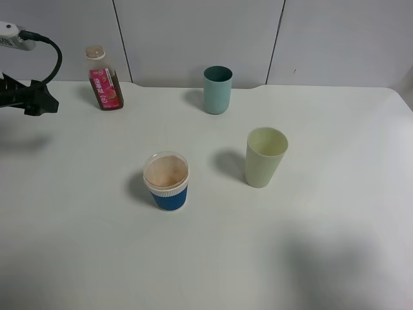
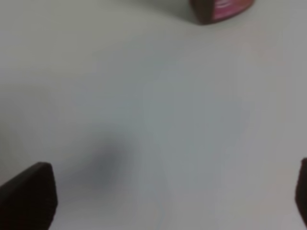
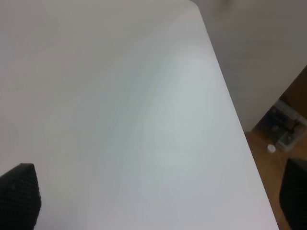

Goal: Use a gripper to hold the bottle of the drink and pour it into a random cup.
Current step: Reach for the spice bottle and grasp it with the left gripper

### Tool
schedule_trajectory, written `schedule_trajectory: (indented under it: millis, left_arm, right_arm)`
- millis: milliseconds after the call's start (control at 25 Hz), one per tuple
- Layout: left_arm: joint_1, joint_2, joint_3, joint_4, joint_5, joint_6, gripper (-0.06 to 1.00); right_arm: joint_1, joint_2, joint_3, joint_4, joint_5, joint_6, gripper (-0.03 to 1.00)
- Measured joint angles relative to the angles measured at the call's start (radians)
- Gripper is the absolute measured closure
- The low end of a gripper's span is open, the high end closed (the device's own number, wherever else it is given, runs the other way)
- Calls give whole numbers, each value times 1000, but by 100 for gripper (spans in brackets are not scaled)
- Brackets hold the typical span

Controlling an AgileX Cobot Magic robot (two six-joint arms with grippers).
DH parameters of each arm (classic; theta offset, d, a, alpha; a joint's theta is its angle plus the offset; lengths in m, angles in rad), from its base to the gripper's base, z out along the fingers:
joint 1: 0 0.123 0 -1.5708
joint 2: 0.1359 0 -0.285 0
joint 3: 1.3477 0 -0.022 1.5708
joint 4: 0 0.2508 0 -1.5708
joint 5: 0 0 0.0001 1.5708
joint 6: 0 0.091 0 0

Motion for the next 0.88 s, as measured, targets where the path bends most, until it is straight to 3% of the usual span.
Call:
schedule_trajectory:
  millis: [200, 360, 480, 680, 880]
  left_arm:
    - [49, 79, -18, -295, -62, 378, -4]
    - [51, 144, -18, -465, -105, 629, -4]
    - [51, 183, -27, -536, -147, 677, -4]
    - [51, 234, -76, -565, -174, 690, -4]
    - [100, 295, -152, -609, -80, 722, -4]
  right_arm:
    - [0, 0, 0, 0, 0, 0, -3]
    - [0, 0, 0, 0, 0, 0, -3]
    - [0, 0, 0, 0, 0, 0, -3]
    - [0, 0, 0, 0, 0, 0, -3]
    - [0, 0, 0, 0, 0, 0, -3]
